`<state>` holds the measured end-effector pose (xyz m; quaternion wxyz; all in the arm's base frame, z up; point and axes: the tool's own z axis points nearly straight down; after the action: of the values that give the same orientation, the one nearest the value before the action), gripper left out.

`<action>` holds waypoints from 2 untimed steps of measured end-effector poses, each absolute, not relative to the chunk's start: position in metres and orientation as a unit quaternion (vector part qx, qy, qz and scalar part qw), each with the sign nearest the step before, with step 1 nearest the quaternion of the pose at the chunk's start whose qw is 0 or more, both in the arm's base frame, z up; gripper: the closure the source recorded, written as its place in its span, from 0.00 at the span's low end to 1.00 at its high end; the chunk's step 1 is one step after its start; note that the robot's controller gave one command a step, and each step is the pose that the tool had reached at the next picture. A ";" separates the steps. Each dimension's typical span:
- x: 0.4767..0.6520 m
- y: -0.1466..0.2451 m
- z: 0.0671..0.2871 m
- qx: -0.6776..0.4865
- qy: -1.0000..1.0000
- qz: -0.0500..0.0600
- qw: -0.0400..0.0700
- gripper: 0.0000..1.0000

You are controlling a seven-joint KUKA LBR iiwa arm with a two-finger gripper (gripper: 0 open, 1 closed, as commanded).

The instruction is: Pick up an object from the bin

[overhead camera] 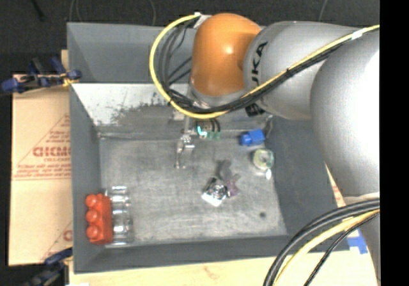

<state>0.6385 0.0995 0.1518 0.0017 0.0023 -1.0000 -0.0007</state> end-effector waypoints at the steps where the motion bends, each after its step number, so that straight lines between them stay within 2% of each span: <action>1: 0.627 0.045 0.104 0.125 -0.992 0.001 0.000 0.00; 2: 0.561 0.005 0.094 0.094 -0.996 0.000 0.002 0.00</action>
Offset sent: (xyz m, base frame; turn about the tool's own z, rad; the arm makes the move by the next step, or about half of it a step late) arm -0.0120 -0.0511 -0.0471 -0.2505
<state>0.5612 0.0050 0.0937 0.0018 0.0939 -0.9956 0.0004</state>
